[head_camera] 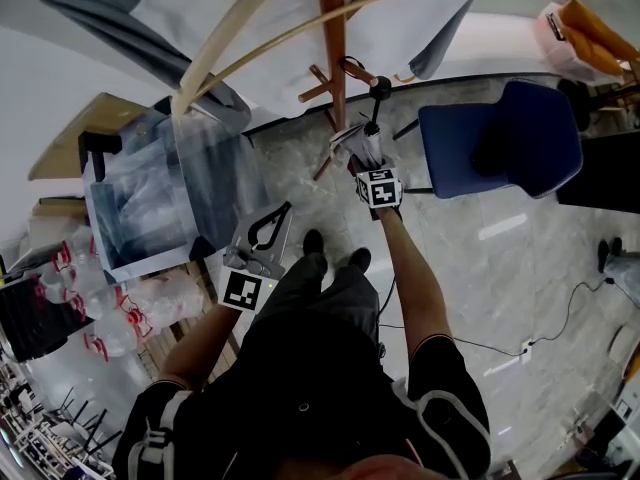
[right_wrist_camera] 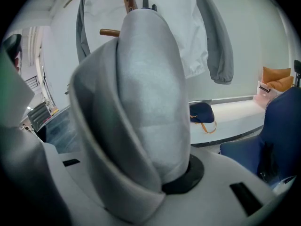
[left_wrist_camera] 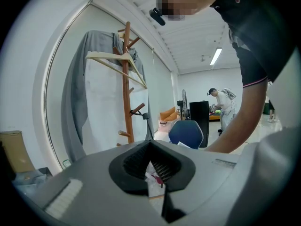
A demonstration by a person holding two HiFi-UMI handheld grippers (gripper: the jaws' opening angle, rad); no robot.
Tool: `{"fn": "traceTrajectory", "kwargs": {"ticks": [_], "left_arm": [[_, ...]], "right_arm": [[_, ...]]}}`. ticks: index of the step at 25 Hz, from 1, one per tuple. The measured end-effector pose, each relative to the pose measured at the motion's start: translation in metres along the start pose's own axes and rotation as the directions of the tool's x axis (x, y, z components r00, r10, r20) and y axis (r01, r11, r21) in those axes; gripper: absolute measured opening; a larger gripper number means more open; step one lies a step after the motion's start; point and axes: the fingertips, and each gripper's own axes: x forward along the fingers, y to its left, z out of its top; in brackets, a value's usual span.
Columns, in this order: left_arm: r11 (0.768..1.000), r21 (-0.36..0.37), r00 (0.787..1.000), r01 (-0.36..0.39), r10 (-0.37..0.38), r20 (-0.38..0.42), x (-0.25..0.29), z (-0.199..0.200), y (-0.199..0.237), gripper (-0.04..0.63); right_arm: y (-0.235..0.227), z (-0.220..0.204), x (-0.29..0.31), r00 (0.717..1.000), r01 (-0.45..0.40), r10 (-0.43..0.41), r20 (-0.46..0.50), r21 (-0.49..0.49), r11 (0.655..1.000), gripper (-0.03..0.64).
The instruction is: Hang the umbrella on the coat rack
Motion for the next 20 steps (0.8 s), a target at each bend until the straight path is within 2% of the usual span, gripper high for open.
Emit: {"fn": "traceTrajectory", "kwargs": {"ticks": [11, 12, 15, 20], "left_arm": [[1.000, -0.001, 1.000, -0.005, 0.005, -0.024, 0.005, -0.010, 0.001, 0.000], [1.000, 0.013, 1.000, 0.001, -0.001, -0.030, 0.005, -0.011, 0.001, 0.000], [0.990, 0.131, 0.996, 0.050, -0.041, -0.076, 0.004, -0.018, -0.001, 0.000], [0.999, 0.049, 0.998, 0.011, -0.008, -0.061, 0.004, -0.021, 0.003, 0.000]], "right_arm": [[-0.004, -0.006, 0.030, 1.000, 0.013, -0.013, 0.001, -0.024, 1.000, 0.153], [-0.005, -0.006, 0.033, 1.000, 0.014, -0.014, 0.001, -0.025, 1.000, 0.153], [-0.005, -0.009, 0.041, 1.000, 0.016, -0.016, -0.003, -0.030, 0.999, 0.153], [-0.006, -0.013, 0.053, 1.000, 0.022, -0.023, -0.010, -0.035, 0.999, 0.153]]}}
